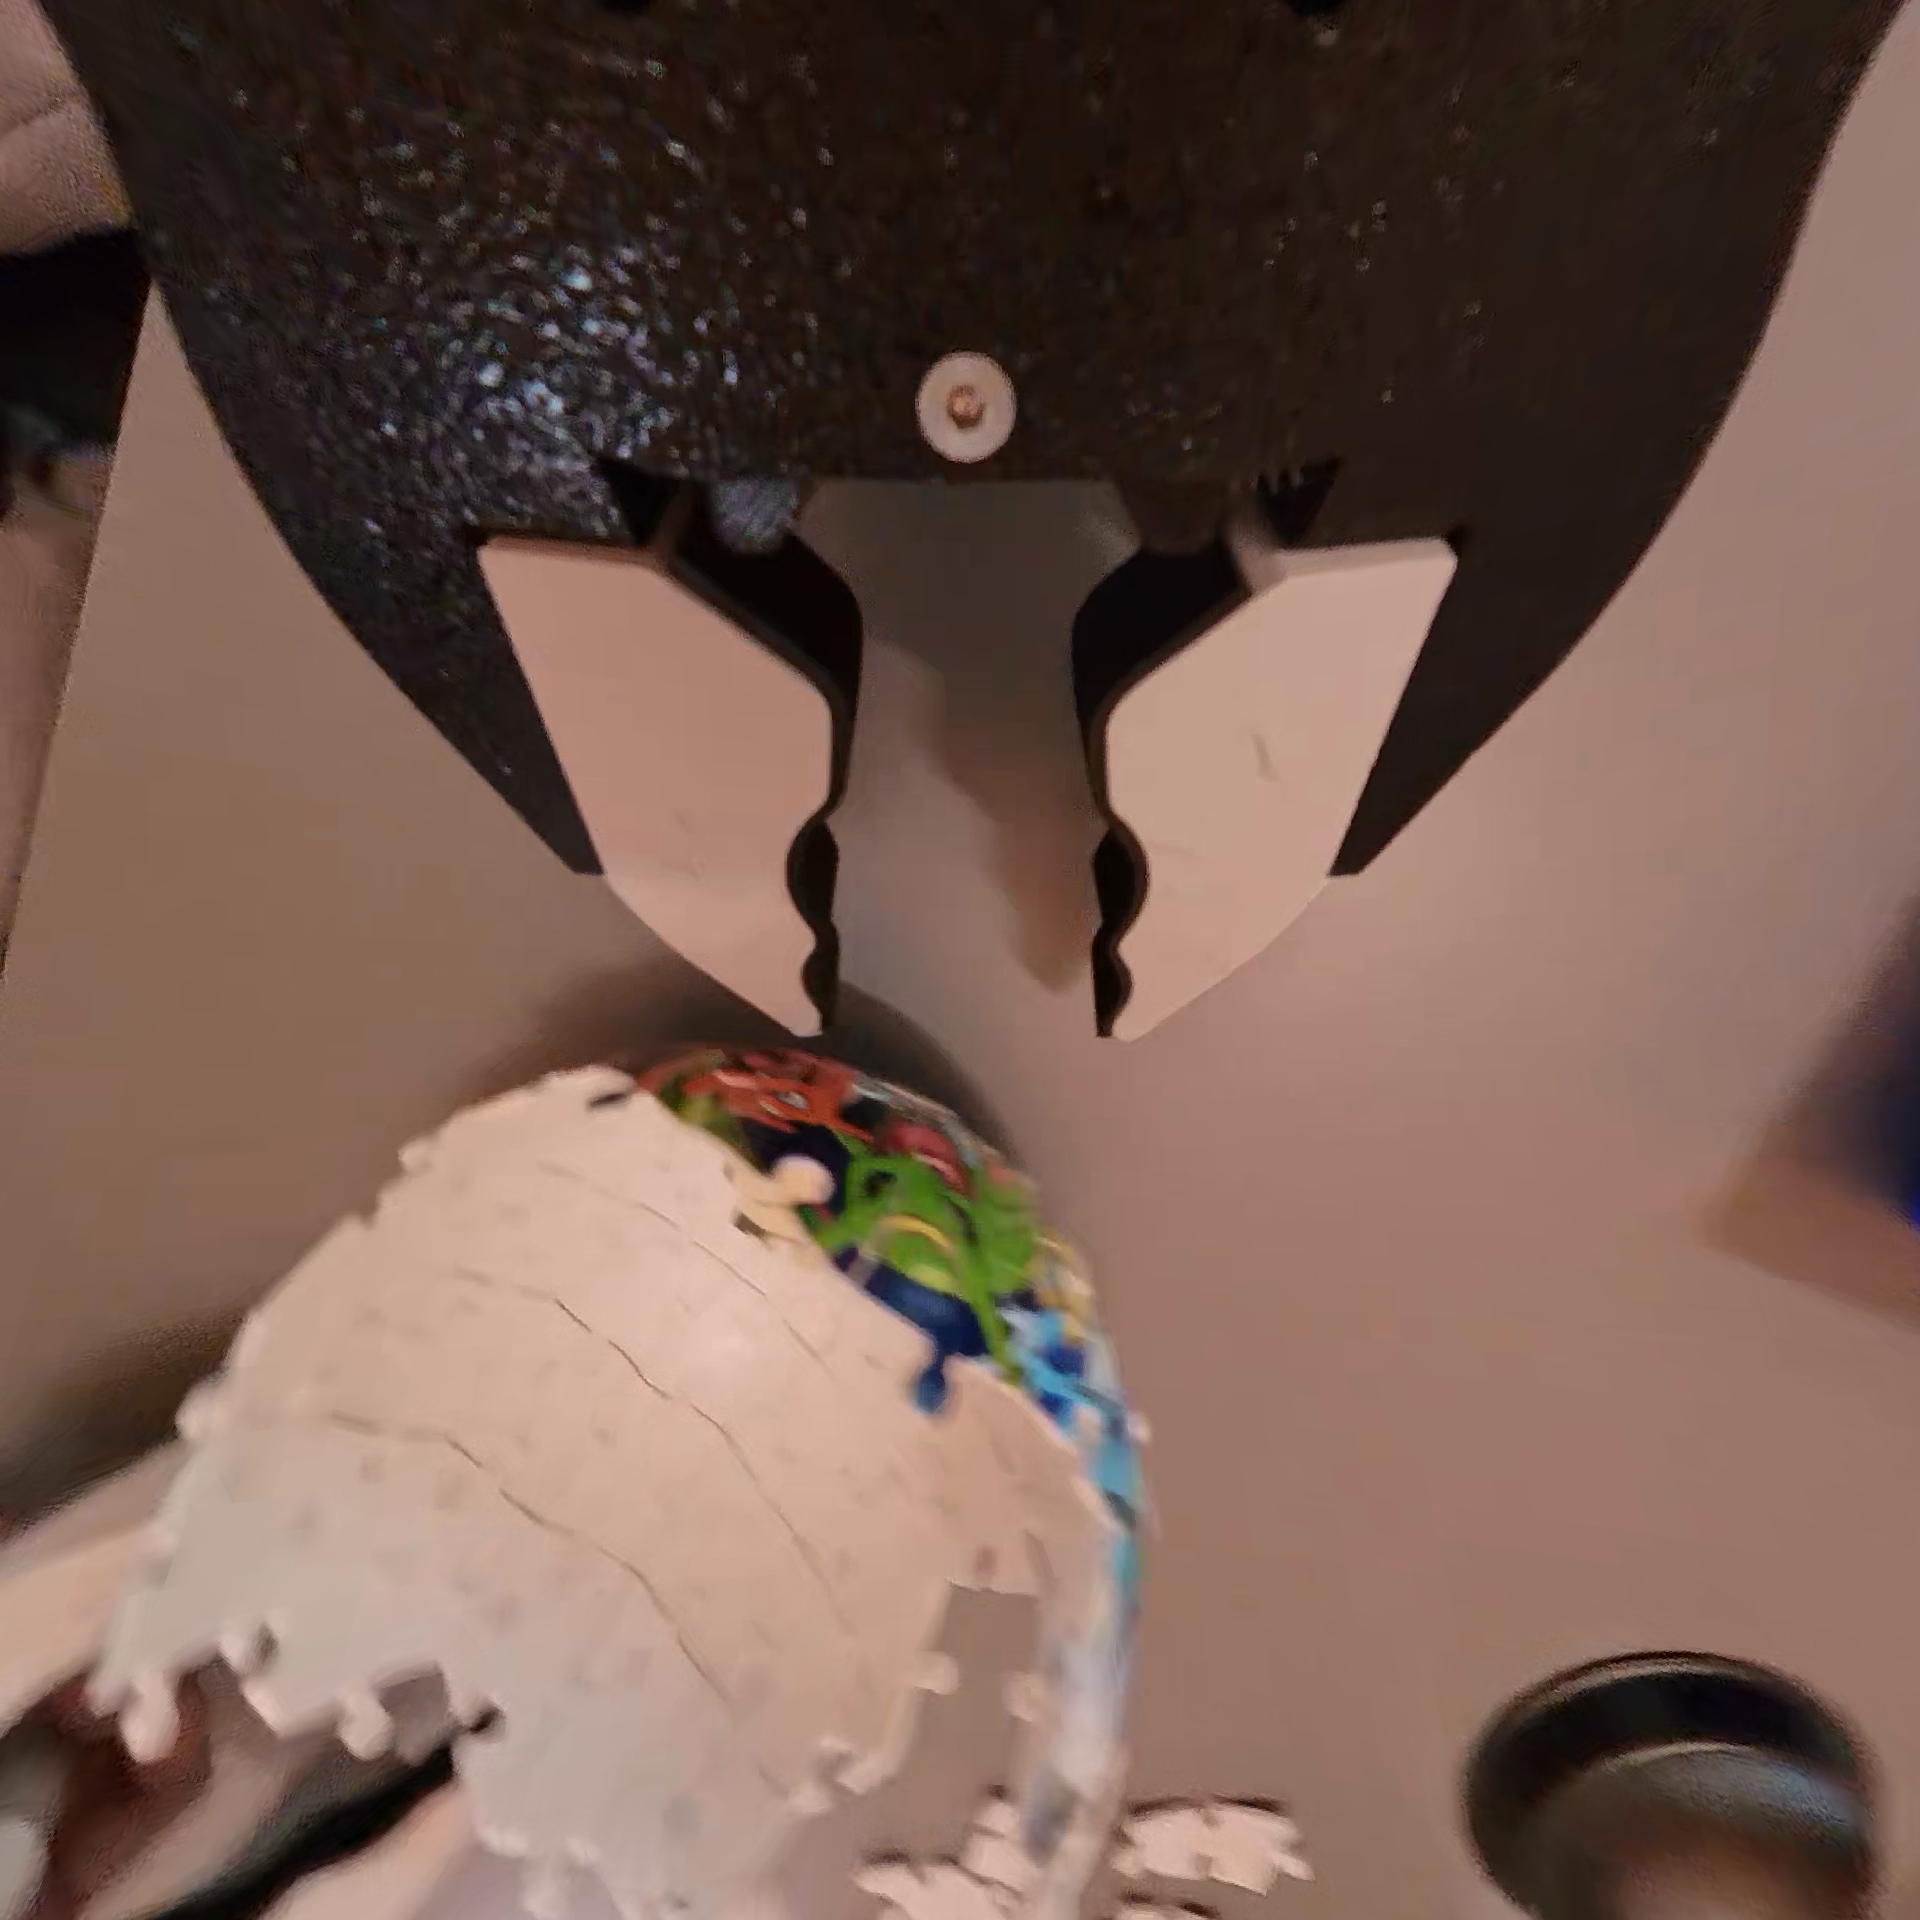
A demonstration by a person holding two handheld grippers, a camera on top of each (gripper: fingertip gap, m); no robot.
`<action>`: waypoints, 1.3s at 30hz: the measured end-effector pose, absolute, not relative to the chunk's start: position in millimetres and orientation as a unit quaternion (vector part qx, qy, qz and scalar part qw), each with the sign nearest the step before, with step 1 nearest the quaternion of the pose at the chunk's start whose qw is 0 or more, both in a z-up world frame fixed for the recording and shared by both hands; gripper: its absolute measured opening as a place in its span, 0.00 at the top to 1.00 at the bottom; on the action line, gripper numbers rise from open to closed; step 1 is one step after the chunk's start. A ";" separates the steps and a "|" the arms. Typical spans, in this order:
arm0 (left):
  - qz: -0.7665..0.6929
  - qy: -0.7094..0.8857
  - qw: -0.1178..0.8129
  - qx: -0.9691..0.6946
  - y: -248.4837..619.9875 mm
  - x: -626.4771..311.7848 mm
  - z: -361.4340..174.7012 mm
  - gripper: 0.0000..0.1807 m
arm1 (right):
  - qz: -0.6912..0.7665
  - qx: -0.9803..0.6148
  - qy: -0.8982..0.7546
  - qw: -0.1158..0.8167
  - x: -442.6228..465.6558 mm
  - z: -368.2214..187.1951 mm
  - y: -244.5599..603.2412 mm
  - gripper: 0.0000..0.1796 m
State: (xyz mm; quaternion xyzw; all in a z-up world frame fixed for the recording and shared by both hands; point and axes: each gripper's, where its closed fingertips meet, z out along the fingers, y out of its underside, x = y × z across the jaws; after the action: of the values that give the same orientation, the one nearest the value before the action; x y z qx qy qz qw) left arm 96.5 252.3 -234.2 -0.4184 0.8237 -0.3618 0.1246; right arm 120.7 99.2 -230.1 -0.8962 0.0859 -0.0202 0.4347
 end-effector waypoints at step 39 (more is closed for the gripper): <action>-0.290 0.927 0.021 -0.239 163.3 41.4 -244.6 0.67 | -0.079 -0.890 0.050 0.447 142.1 -237.2 140.7 0.47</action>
State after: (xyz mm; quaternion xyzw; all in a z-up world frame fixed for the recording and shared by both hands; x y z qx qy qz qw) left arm 41.4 163.3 -244.6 -0.2391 0.9266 -0.2896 0.0208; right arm 142.1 140.7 -237.2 -0.8898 0.0499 -0.0785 0.4468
